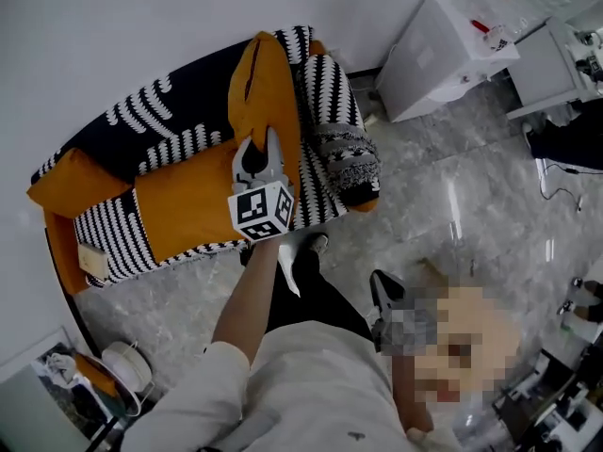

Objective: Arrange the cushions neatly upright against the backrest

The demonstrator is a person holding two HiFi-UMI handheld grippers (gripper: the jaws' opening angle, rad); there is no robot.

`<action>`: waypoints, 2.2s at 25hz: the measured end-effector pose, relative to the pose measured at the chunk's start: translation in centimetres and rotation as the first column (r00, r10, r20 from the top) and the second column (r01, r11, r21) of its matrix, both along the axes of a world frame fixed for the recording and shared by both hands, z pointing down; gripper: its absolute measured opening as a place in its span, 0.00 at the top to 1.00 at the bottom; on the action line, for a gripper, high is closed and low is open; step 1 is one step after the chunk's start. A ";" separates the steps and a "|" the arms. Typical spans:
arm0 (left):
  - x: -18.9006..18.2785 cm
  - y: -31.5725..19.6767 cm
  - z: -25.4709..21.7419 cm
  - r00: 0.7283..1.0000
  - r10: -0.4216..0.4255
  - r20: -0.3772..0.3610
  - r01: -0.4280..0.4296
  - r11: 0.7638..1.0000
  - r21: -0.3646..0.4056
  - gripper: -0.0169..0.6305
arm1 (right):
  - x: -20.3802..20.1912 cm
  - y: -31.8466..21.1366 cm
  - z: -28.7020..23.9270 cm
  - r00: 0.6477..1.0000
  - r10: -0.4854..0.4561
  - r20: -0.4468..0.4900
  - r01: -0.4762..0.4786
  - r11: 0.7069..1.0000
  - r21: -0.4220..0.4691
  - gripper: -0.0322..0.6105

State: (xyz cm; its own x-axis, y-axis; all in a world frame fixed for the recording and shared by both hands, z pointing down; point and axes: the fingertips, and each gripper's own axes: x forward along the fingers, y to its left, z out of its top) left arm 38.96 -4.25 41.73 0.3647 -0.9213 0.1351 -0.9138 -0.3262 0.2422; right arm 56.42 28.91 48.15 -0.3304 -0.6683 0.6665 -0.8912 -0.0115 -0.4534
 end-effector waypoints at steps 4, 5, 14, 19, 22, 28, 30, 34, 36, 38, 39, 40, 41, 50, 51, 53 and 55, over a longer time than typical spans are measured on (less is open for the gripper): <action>5.3 3.2 4.5 0.989 0.117 0.091 -0.114 0.993 -0.044 0.88 | 0.6 2.2 0.8 0.999 0.035 0.003 -0.035 0.999 -0.039 0.94; 6.2 4.0 5.7 0.982 0.147 0.117 -0.140 0.988 -0.062 0.88 | 0.7 2.7 0.9 0.999 0.045 0.005 -0.045 0.998 -0.044 0.94; 13.8 8.6 12.2 0.851 0.430 0.303 -0.400 0.903 -0.159 0.88 | 1.4 4.4 2.1 0.993 0.116 0.028 -0.113 0.990 -0.078 0.94; 16.1 11.0 15.3 0.815 0.517 0.264 -0.458 0.852 -0.254 0.88 | 2.1 4.9 2.3 0.990 0.137 0.031 -0.133 0.987 -0.091 0.94; 18.1 12.6 17.5 0.774 0.583 0.247 -0.506 0.804 -0.312 0.87 | 2.3 5.2 2.5 0.989 0.145 0.031 -0.142 0.985 -0.100 0.94; 20.0 16.4 23.8 0.620 0.758 0.202 -0.606 0.627 -0.489 0.85 | 2.3 5.2 2.5 0.989 0.149 0.026 -0.145 0.984 -0.102 0.94; 20.3 17.2 24.7 0.594 0.787 0.166 -0.624 0.581 -0.522 0.85 | 2.6 5.4 2.6 0.987 0.159 0.026 -0.156 0.982 -0.105 0.94; 22.2 19.6 24.9 0.495 0.867 0.057 -0.702 0.438 -0.561 0.75 | 2.8 5.6 3.1 0.985 0.167 0.032 -0.162 0.980 -0.115 0.94; 22.9 20.7 24.4 0.448 0.894 0.024 -0.738 0.385 -0.554 0.73 | 2.4 5.2 3.1 0.987 0.158 0.037 -0.153 0.982 -0.110 0.94; 22.9 21.6 24.0 0.437 0.899 -0.007 -0.748 0.359 -0.558 0.65 | 2.1 4.7 2.9 0.988 0.149 0.042 -0.144 0.985 -0.095 0.94; 22.7 21.9 23.5 0.440 0.898 -0.027 -0.750 0.351 -0.560 0.65 | 2.1 4.4 2.8 0.988 0.148 0.043 -0.144 0.986 -0.086 0.94; 22.5 22.2 22.9 0.445 0.894 -0.046 -0.753 0.346 -0.559 0.65 | 2.2 4.2 2.7 0.988 0.150 0.045 -0.146 0.986 -0.076 0.94; 22.1 22.3 22.2 0.452 0.890 -0.058 -0.755 0.348 -0.556 0.65 | 2.4 3.8 2.5 0.987 0.152 0.047 -0.149 0.987 -0.066 0.94; 13.0 19.5 15.6 0.646 0.760 -0.068 -0.677 0.529 -0.512 0.65 | 0.4 -0.5 0.9 0.992 0.088 0.088 -0.091 0.995 0.033 0.94; 11.2 19.3 15.1 0.677 0.733 -0.073 -0.655 0.554 -0.513 0.65 | -0.1 -1.0 0.7 0.993 0.074 0.094 -0.079 0.996 0.045 0.94; 7.2 19.1 14.1 0.735 0.676 -0.063 -0.603 0.607 -0.518 0.65 | -1.3 -2.1 0.4 0.993 0.047 0.106 -0.055 0.996 0.069 0.94; 2.8 19.0 13.2 0.789 0.614 -0.039 -0.540 0.661 -0.520 0.69 | -2.7 -3.3 0.2 0.993 0.012 0.117 -0.022 0.996 0.089 0.94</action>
